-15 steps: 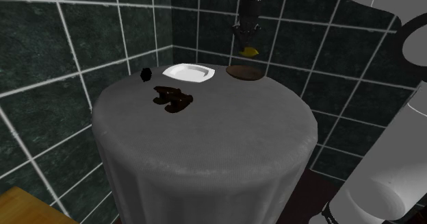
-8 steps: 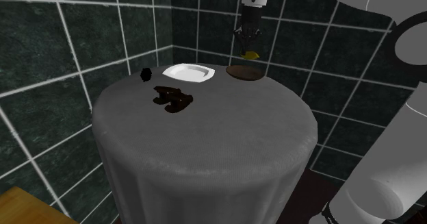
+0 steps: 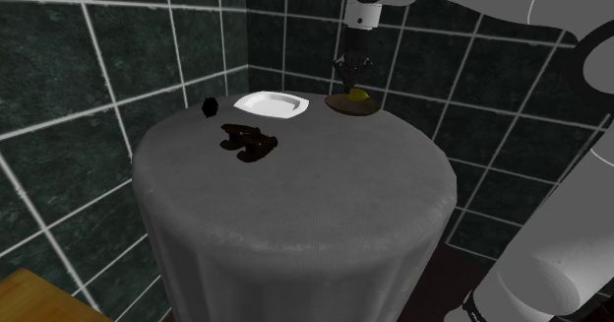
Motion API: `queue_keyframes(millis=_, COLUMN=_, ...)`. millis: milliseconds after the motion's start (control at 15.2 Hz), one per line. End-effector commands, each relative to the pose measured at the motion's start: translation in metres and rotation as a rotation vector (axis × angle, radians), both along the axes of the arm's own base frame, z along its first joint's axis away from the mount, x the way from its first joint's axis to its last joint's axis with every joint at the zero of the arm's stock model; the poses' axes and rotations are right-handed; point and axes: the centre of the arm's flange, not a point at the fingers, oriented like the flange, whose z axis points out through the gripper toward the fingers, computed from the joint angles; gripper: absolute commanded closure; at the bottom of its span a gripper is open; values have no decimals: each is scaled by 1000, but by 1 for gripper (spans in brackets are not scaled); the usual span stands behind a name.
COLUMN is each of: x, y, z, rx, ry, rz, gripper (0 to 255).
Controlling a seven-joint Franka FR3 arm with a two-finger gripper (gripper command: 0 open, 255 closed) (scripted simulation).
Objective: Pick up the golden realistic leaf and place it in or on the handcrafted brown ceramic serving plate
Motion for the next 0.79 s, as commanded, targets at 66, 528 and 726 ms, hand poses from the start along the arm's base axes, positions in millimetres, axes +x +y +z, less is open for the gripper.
queue_keyframes(millis=66, x=-1, y=-1, z=-9, rx=0, ry=0, rz=0, gripper=255)
queue_keyframes(millis=528, x=-1, y=-1, z=-9, rx=0, ry=0, rz=0, gripper=0)
queue_keyframes(millis=726, x=-1, y=-1, z=-9, rx=0, ry=0, rz=0, gripper=0)
